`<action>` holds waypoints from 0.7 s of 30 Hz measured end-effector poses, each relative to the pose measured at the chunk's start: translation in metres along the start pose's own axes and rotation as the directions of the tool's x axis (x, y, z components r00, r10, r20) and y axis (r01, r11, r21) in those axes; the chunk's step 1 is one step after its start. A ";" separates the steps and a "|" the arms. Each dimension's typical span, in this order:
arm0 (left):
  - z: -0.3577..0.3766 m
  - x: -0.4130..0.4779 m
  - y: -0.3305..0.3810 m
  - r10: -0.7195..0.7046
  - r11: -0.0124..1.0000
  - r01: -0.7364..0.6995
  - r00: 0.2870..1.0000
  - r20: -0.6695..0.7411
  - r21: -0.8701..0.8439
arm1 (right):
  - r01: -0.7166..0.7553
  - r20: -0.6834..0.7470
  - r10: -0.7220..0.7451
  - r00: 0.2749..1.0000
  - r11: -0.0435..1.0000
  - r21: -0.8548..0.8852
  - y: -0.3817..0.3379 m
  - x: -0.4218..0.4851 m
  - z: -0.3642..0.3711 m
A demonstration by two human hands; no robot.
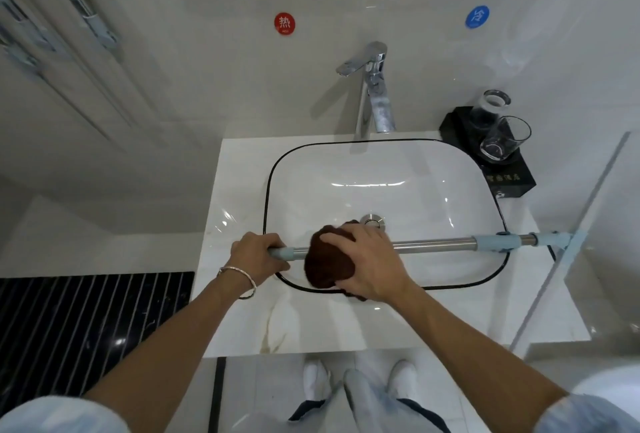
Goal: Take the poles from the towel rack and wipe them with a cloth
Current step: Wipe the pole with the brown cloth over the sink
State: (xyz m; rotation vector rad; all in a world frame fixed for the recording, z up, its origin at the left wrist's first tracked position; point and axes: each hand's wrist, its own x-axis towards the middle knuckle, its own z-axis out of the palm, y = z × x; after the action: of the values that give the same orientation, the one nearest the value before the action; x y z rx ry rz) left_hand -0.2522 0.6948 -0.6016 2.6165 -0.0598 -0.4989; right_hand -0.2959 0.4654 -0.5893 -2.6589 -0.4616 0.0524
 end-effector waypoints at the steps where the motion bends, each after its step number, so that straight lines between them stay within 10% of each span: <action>1: -0.001 0.003 -0.003 -0.012 1.000 0.012 1.000 0.012 -0.027 | -0.051 -0.018 0.051 0.999 0.999 -0.005 0.014 -0.004 -0.007; 7: -0.011 0.013 0.004 -0.009 0.984 -0.006 0.997 0.080 0.178 | -0.460 -0.032 0.458 0.888 0.886 -0.064 0.073 -0.027 -0.055; 11: 0.002 0.014 0.032 0.061 0.868 -0.114 0.990 0.123 0.482 | -0.464 -0.089 0.459 0.884 0.885 -0.041 0.072 -0.029 -0.044; 16: 0.059 0.010 0.123 0.319 0.818 -0.362 0.932 0.171 0.447 | -0.426 -0.149 0.417 0.897 0.904 -0.033 0.073 -0.037 -0.035; 21: 0.081 0.019 0.158 0.225 0.817 -0.251 0.968 0.112 0.520 | -0.440 -0.016 0.440 0.898 0.895 -0.069 0.072 -0.032 -0.054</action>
State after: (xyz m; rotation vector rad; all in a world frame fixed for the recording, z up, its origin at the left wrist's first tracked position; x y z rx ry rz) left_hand -0.2561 0.5160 -0.6019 3.0704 -0.6205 -0.5063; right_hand -0.2977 0.3717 -0.5728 -2.7794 0.1529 0.1765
